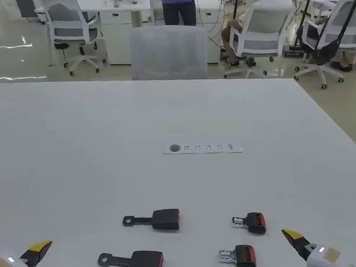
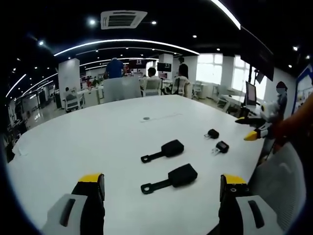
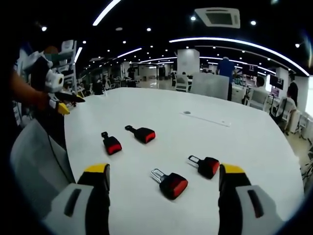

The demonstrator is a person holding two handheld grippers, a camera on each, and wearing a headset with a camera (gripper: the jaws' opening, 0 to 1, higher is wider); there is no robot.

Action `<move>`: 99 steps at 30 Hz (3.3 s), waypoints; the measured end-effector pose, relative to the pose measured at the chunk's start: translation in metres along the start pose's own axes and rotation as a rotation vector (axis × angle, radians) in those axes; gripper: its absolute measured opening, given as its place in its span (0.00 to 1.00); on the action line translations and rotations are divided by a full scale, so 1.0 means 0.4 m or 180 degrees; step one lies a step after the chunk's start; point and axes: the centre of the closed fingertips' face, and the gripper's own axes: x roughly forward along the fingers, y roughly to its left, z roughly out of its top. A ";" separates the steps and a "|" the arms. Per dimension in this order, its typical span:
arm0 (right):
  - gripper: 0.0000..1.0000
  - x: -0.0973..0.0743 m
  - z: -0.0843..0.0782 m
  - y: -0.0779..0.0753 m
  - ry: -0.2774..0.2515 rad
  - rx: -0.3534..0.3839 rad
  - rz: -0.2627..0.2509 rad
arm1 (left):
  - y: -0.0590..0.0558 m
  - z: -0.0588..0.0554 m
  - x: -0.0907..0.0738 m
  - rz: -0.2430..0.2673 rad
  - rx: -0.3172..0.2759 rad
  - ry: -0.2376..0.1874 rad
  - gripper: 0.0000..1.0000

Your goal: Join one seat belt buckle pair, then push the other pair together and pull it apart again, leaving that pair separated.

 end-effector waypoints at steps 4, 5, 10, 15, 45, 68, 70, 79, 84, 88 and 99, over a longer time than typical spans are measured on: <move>0.95 0.000 -0.003 0.006 -0.0013 0.0079 -0.0003 | -0.011 -0.003 0.005 -0.0042 -0.0038 -0.0010 1.00; 0.96 0.000 -0.004 0.008 -0.0007 0.0072 0.0008 | -0.013 -0.004 0.007 -0.0052 -0.0040 -0.0008 1.00; 0.97 -0.001 -0.007 0.015 0.0037 -0.0030 0.0064 | -0.021 -0.001 0.009 -0.0097 -0.0040 -0.0008 1.00; 0.98 -0.002 -0.006 0.009 0.0058 -0.0094 0.0080 | -0.027 -0.002 0.014 -0.0156 -0.0019 0.0014 1.00; 0.99 -0.004 -0.011 0.013 0.0080 -0.0098 0.0143 | -0.034 0.007 0.015 -0.0267 0.0055 0.0032 1.00; 0.99 -0.003 -0.010 0.016 0.0067 -0.0061 0.0137 | -0.035 0.007 0.018 -0.0278 -0.0014 0.0014 1.00; 0.99 -0.004 -0.009 0.015 0.0066 -0.0057 0.0131 | -0.035 0.008 0.017 -0.0275 -0.0027 0.0010 1.00; 0.99 -0.010 -0.007 0.010 0.0054 -0.0043 0.0093 | -0.033 0.009 0.014 -0.0279 -0.0063 -0.0010 1.00; 0.99 -0.011 -0.002 0.006 0.0030 -0.0021 0.0077 | -0.038 0.008 0.017 -0.0296 -0.0063 0.0000 1.00; 0.99 -0.013 -0.005 0.005 0.0037 -0.0016 0.0069 | -0.043 0.011 0.018 -0.0308 -0.0054 0.0000 1.00; 0.99 -0.010 -0.001 0.007 0.0029 -0.0046 0.0098 | -0.054 0.014 0.021 -0.0377 -0.0024 0.0024 1.00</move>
